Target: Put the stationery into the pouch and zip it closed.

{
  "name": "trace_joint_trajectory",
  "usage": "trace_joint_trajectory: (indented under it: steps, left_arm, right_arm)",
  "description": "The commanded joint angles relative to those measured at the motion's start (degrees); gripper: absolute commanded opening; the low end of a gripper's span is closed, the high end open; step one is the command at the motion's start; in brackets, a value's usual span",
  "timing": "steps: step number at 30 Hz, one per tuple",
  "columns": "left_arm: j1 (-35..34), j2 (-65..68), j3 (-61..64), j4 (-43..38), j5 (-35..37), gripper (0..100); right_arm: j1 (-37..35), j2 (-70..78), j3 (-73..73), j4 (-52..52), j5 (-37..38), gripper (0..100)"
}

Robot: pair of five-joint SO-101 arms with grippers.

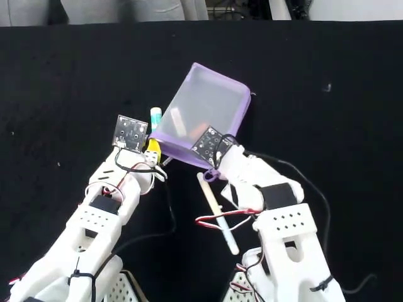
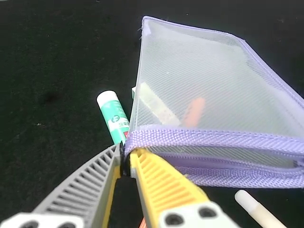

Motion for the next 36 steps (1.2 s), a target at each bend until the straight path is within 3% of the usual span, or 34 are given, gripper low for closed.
trace_joint_trajectory:
  steps: [1,6,17,22,29,36]
  left_arm:
    - [-0.22,-0.35,-2.86,-0.97,0.0,3]
    - [-0.22,-0.35,-2.86,-0.97,0.0,3]
    - [-0.22,-0.35,-2.86,-0.97,0.0,3]
    - [-0.22,-0.35,-2.86,-0.97,0.0,3]
    - [-0.22,-0.35,-2.86,-0.97,0.0,3]
    - [-0.13,-0.35,-2.86,-0.97,0.0,3]
  right_arm:
    - [6.42,0.13,-3.03,0.97,0.26,1.1]
    - [14.42,0.13,-4.7,2.02,2.9,1.1]
    - [18.73,0.04,-6.55,3.96,3.08,1.3]
    - [11.69,0.04,-6.81,4.04,-0.44,4.8]
    - [0.0,0.48,-6.11,4.66,-1.93,34.2]
    - [-2.99,0.57,-5.49,1.93,-1.49,35.0]
